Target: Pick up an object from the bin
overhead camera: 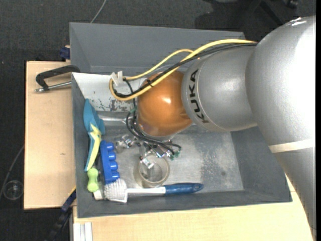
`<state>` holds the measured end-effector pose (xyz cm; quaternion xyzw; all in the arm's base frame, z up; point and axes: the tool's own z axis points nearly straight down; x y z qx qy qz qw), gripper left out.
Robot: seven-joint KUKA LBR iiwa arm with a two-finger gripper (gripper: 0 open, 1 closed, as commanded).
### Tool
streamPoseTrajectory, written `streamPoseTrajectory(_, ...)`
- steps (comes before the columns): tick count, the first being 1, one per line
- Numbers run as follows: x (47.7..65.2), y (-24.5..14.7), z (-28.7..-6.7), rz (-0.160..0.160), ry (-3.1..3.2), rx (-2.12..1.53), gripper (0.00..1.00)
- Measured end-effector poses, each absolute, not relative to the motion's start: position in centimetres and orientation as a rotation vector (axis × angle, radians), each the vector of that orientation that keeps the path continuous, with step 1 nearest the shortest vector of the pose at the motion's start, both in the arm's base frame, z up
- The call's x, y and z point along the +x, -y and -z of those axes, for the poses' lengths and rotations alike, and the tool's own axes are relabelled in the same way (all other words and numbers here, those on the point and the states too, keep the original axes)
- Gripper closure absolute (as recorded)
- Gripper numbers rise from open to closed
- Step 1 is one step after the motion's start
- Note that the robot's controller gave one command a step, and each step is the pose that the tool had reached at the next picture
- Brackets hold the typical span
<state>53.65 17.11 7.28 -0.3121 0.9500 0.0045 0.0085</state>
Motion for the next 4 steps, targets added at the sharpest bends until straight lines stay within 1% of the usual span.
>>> streamPoseTrajectory(1, 50.9, -8.0, -7.2, -0.011, -3.059, -0.574, 1.00)
streamPoseTrajectory(2, 50.9, -8.0, -7.2, -0.011, -3.059, -0.575, 1.00)
streamPoseTrajectory(3, 51.5, -8.6, -7.7, -0.007, -3.017, -0.770, 1.00)
streamPoseTrajectory(4, 54.9, -11.5, -8.4, 0.000, -2.800, -1.351, 1.00)
